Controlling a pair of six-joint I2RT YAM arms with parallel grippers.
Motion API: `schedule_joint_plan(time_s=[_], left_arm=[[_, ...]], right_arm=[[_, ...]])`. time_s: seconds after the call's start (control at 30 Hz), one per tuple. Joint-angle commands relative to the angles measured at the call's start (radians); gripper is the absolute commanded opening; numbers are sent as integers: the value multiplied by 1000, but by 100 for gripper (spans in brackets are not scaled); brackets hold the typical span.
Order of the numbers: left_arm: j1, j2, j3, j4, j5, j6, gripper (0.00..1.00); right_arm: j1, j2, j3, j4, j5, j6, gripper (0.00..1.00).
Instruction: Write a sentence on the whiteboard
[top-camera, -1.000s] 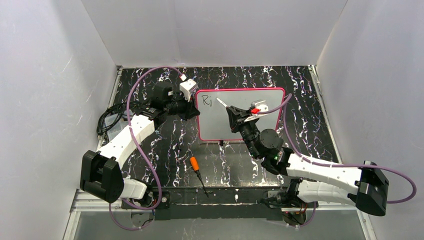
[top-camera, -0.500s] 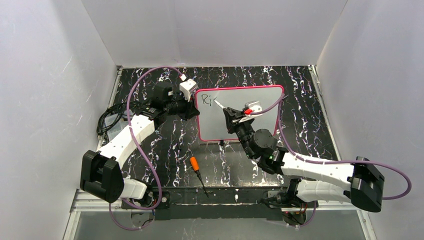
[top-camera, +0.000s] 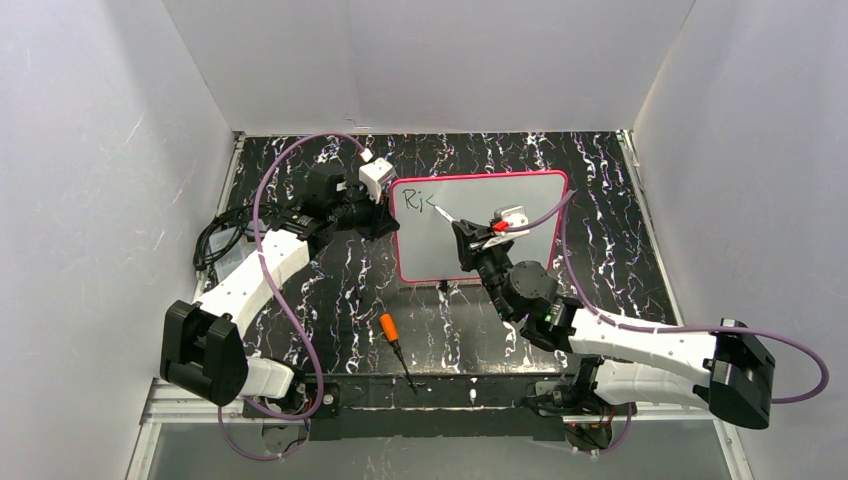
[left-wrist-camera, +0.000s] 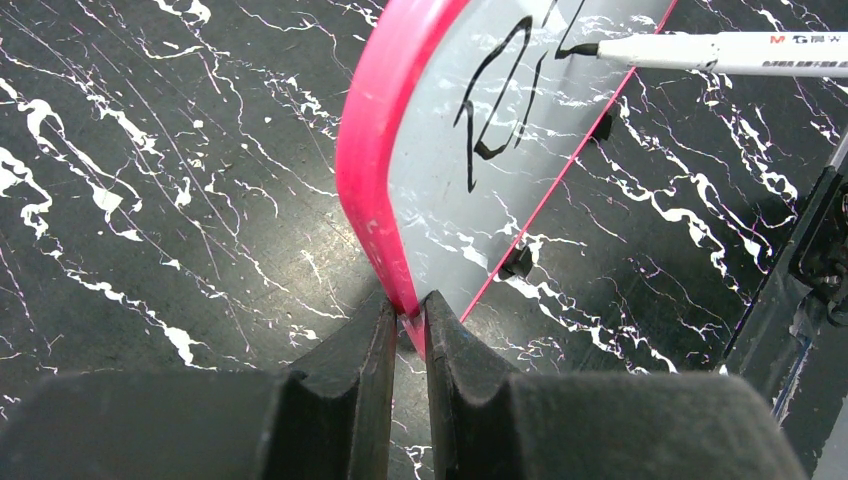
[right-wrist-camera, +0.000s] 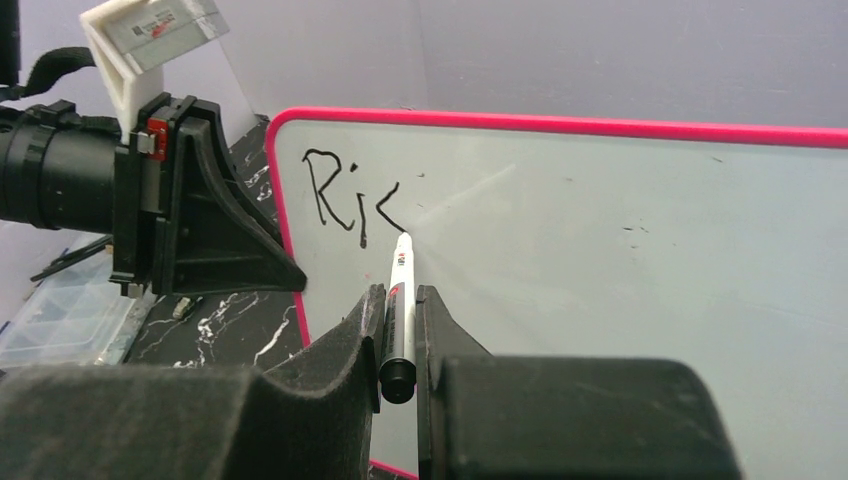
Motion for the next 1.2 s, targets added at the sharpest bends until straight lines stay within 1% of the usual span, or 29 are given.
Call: schedule_joint_plan(time_s=[0.0,0.1,0.27,0.53,0.67,0.9,1.17], left_arm=[[-10,-19,-10,-33,10,9,0],[-10,-19,-12,-33,11,9,0],[-10,-17,-11,-33,11,8,0],[-10,-20,-11,-33,12,8,0],[-10,-19,-11,-35,9,9,0],[-10,-20,-10,-33,9,5,0],[-10,-19,-10,-32,12,4,0]], right_arm=[[-6,-39,-16,-38,85,1,1],[-6,-39,-18,-47,81,5,1],[-6,-9,-5,-56,27,18,1],[-6,29,14,16,-34,23,1],[-6,1,7,62,-51,28,1],[-6,-72,-25,60,3,25,1],[-6,-66,-31,34,74,0,1]])
